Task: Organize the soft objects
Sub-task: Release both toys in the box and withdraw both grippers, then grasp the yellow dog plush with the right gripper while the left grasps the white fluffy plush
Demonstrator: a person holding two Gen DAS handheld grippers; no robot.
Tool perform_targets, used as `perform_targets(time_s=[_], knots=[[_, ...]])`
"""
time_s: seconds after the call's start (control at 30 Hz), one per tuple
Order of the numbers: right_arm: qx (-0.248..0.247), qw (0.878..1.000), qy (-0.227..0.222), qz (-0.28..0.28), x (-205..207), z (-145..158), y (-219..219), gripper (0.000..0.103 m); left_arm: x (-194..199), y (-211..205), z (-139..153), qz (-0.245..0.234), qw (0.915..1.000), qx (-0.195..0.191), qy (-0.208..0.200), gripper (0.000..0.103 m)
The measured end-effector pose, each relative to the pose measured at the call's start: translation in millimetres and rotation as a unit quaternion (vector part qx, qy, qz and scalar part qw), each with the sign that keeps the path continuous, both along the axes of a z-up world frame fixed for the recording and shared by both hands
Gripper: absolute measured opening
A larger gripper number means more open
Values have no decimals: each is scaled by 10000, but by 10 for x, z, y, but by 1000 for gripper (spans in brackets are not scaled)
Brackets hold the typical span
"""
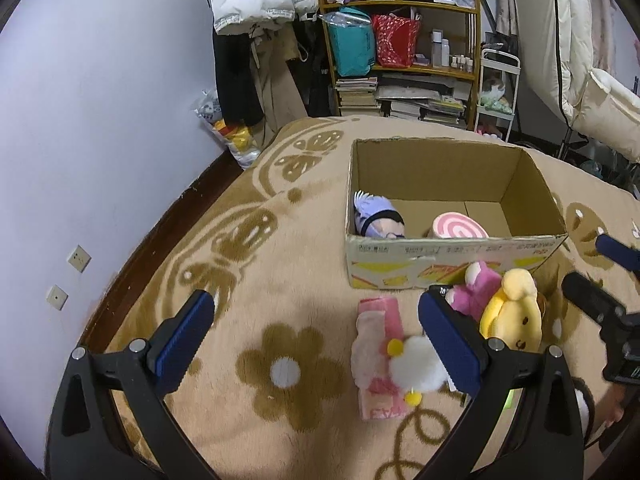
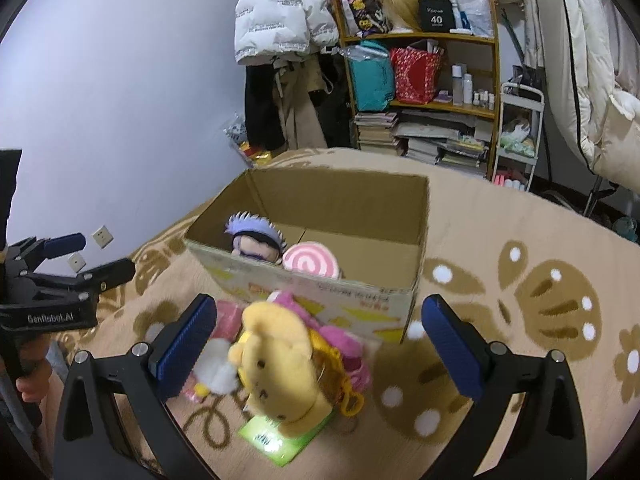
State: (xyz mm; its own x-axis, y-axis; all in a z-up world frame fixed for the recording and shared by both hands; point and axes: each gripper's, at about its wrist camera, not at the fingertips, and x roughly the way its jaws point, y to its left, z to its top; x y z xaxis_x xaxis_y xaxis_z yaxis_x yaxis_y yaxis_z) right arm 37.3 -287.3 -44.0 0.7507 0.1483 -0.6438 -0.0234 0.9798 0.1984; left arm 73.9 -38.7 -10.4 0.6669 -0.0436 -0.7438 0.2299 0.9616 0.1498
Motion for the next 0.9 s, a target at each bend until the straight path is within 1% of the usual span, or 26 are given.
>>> perform_targets(time_s=[0.23,0.37,0.5,0.63,0.9], knots=[[-161,9997,196,61,-76,-128,80,103,-14,54,-100,-10,9996,-125,259,101],[-143,9995,286,69,-79,-195,96,103,-20,42,-157,-56,9993,-118,362,101],[-197,9991,363,52,-57,-254,122,103,-3,39,-232,-130,9979,-215,589,101],[-205,9986,476,93,-27,-344,158,103,17,10,-327,-195,9964,-196,800,101],[-310,9967,715,220,32,-511,253,103,72,-40,-483,-301,9935,-177,1080,101]])
